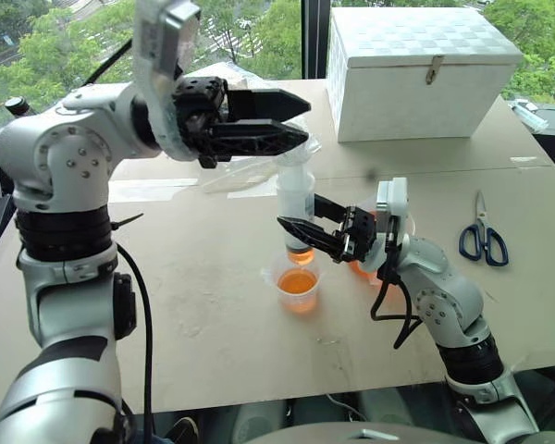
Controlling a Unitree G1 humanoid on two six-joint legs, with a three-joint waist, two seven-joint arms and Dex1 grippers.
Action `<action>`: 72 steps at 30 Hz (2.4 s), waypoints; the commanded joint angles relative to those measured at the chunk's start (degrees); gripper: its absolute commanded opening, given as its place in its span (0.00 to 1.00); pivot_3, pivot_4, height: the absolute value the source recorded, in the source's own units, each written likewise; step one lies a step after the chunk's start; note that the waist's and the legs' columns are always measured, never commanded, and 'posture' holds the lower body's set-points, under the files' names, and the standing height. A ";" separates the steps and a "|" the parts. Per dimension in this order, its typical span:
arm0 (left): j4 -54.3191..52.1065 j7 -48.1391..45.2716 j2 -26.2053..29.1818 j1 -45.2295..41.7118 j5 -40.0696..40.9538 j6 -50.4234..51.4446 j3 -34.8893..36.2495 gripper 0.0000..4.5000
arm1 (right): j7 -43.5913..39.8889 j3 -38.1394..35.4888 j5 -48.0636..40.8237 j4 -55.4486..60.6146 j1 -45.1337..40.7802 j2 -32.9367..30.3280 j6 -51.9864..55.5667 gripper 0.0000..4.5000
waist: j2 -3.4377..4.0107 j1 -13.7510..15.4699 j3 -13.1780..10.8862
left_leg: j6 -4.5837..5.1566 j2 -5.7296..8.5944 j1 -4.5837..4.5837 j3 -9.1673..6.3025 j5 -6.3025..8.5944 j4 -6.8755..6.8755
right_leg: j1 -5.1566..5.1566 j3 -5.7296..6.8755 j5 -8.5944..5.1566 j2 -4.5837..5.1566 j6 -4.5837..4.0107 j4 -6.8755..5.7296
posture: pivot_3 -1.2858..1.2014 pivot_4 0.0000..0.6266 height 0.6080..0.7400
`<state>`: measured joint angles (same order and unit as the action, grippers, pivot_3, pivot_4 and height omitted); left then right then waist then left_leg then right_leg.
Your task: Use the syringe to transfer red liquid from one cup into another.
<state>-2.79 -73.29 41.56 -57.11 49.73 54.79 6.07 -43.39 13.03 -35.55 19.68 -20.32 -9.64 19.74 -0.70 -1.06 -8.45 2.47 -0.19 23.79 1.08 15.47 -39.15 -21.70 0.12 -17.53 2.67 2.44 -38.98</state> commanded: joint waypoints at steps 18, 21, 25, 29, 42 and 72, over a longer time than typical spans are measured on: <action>-3.66 -0.63 1.82 1.94 1.88 1.07 -1.08 0.01 | -0.35 -0.93 -0.14 2.06 -0.67 0.60 -0.93 0.33 | 0.00 0.01 0.00 | 0.00 0.00 0.00 0.00 0.00 0.00 | 0.00 0.00 0.00 0.00 0.00 0.00 | 0.52 0.24 1.00; -3.88 -0.66 1.92 2.36 1.70 0.86 -1.24 0.01 | -0.38 -1.08 -0.27 2.05 -0.77 0.71 -0.81 0.33 | 0.00 0.02 0.00 | 0.00 0.00 0.00 0.00 0.00 0.00 | 0.00 0.00 0.00 0.00 0.00 0.00 | 0.52 0.24 1.00; -4.82 -0.72 2.26 3.27 1.92 0.95 -1.40 0.01 | -0.38 -1.34 -0.56 2.25 -0.92 0.80 -0.51 0.33 | 0.00 0.02 0.00 | 0.00 0.00 0.00 0.00 0.00 0.00 | 0.00 0.00 0.00 0.00 0.00 0.00 | 0.52 0.24 1.00; -5.66 -0.35 1.96 4.40 2.37 1.40 -1.75 0.01 | -0.35 -1.55 -0.67 2.25 -1.34 1.28 -0.30 0.33 | 0.00 0.03 0.00 | 0.00 0.00 0.00 0.00 0.00 0.00 | 0.00 0.00 0.00 0.00 0.00 0.00 | 0.52 0.24 1.00; -7.11 0.19 1.50 6.69 3.19 1.94 -2.79 0.01 | 0.92 -2.61 -1.29 3.26 -2.90 2.97 0.80 0.33 | 0.00 0.03 0.00 | 0.00 0.00 0.00 0.00 0.00 0.01 | 0.00 0.00 0.00 0.00 0.00 0.00 | 0.52 0.24 1.00; -2.16 4.75 4.55 0.08 9.99 6.08 5.50 0.59 | 2.73 -3.71 -7.73 8.81 -0.98 0.92 6.10 0.33 | -0.03 0.13 -0.02 | 0.00 0.00 -0.01 -0.05 0.00 0.02 | 0.00 0.03 0.00 0.01 0.00 0.00 | 0.52 0.24 1.00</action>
<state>-5.23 -69.43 45.39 -55.08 58.60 60.99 9.22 -40.73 9.92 -41.98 26.08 -21.26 -8.80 26.12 -0.73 -0.92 -8.47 2.47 -0.19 23.78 1.02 15.47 -39.13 -21.70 0.16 -17.53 2.67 2.44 -38.97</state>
